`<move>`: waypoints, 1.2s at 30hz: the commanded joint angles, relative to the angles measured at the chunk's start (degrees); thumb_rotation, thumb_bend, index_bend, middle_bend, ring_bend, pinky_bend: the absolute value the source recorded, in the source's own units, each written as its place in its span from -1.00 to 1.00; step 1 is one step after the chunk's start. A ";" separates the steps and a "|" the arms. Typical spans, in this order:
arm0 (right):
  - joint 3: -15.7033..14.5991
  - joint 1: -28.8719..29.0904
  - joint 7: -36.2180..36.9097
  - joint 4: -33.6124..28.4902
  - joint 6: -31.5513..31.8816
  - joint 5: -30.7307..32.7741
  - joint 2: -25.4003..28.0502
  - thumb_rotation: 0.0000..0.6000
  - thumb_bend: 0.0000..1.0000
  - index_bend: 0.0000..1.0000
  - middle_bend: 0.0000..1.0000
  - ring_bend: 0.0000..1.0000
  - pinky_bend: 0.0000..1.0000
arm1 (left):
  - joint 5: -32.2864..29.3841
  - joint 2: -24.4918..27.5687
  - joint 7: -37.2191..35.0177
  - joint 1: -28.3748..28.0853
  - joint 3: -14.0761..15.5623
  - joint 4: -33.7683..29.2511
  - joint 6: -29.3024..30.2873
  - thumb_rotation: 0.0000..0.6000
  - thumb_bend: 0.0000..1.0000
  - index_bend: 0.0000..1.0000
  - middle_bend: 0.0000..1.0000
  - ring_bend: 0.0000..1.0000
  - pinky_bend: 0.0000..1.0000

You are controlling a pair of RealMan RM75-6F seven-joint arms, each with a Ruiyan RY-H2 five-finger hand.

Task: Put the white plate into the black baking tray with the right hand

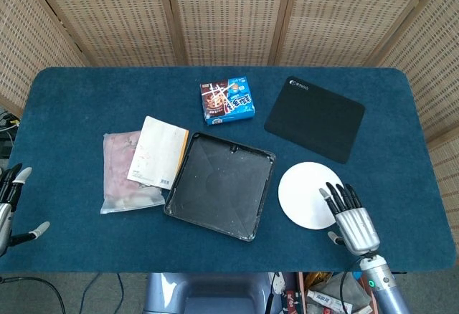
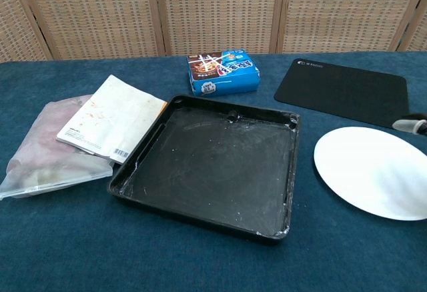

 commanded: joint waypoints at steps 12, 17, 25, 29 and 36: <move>-0.87 2.51 -0.32 7.72 -2.43 -0.03 -7.76 1.00 -1.00 -0.86 -1.00 -1.00 -0.99 | -0.63 0.20 -0.50 -0.26 -0.15 0.03 -0.70 1.00 -1.00 -1.00 -1.00 -1.00 -1.00; -0.54 3.20 -0.31 8.50 -2.70 0.31 -8.48 1.00 -0.92 -0.70 -1.00 -1.00 -0.96 | -0.64 -0.02 -0.05 -0.35 -0.07 0.04 -0.95 1.00 -1.00 -1.00 -1.00 -1.00 -1.00; -0.03 3.97 -0.81 7.84 -2.64 1.11 -8.52 1.00 -0.49 -0.47 -1.00 -1.00 -0.91 | -1.16 -0.25 0.34 -0.60 -0.23 0.07 -1.40 1.00 -1.00 -1.00 -1.00 -1.00 -1.00; 0.24 4.26 -1.41 7.49 -2.86 1.56 -8.30 1.00 -0.45 -0.45 -1.00 -1.00 -0.91 | -1.19 -0.27 0.48 -0.68 -0.25 0.06 -1.50 1.00 -1.00 -1.00 -1.00 -1.00 -1.00; 1.01 5.23 -3.20 7.58 -3.75 2.58 -8.54 1.00 -0.39 -0.45 -1.00 -1.00 -0.91 | -1.20 -0.35 0.64 -0.71 -0.21 0.08 -1.56 1.00 -1.00 -1.00 -1.00 -1.00 -1.00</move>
